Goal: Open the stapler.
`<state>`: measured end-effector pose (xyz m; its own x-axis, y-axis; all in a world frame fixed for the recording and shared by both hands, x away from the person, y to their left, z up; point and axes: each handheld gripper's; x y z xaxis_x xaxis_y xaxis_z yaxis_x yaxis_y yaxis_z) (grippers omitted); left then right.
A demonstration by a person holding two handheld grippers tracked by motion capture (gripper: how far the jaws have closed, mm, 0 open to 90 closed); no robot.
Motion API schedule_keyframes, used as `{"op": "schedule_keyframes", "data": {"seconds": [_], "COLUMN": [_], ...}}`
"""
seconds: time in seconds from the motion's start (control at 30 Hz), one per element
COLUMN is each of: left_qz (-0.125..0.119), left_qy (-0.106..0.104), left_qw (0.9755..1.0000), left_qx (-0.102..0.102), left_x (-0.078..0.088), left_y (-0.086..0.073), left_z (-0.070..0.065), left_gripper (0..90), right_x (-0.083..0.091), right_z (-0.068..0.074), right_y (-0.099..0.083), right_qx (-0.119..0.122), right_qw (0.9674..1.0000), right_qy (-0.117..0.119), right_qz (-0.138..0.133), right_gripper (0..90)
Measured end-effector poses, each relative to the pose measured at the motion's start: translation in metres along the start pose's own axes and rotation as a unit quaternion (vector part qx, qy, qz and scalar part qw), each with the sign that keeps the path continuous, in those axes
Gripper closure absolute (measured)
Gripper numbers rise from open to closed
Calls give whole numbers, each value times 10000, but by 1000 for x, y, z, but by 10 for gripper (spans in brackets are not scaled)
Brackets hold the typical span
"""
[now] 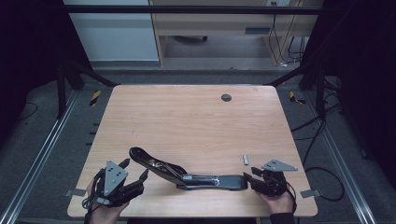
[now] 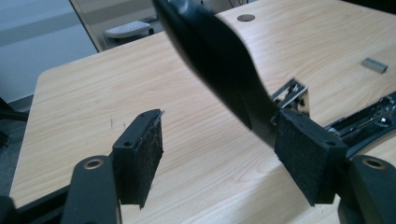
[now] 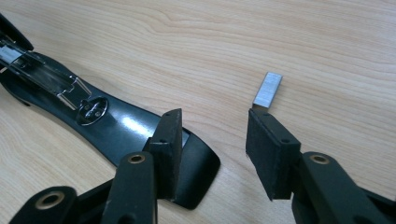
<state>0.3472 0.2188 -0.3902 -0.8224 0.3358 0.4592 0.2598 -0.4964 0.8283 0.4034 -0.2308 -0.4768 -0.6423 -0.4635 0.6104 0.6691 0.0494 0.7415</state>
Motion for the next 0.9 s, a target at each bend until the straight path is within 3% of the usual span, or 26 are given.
{"op": "schedule_keyframes", "data": {"seconds": [0.23, 0.57, 0.9], "left_qz": [82, 174, 580], "left_qy": [23, -38, -71], "left_qw": [10000, 9998, 9983], "left_qx": [-16, -63, 44], "left_x": [-4, -23, -45], "left_y": [-22, -39, -62], "left_z": [2, 1, 17], "left_gripper": [279, 265, 277], "right_x": [0, -4, -13], "right_z": [1, -2, -8], "right_y": [5, 17, 38], "right_qx": [16, 69, 16], "right_qw": [9999, 9992, 9977], "right_qy": [-134, -387, -674], "right_qz": [-4, 18, -41], "right_gripper": [531, 479, 444]}}
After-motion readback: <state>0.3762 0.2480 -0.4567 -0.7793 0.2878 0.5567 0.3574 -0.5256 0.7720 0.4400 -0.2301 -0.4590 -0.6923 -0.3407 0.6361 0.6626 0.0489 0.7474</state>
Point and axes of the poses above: each handheld gripper's, and its own axes: x roughly backward along the jaws, y roughly out of its top, z roughly to its left, and after that the axes turned 11 degrees about -x, right-handed
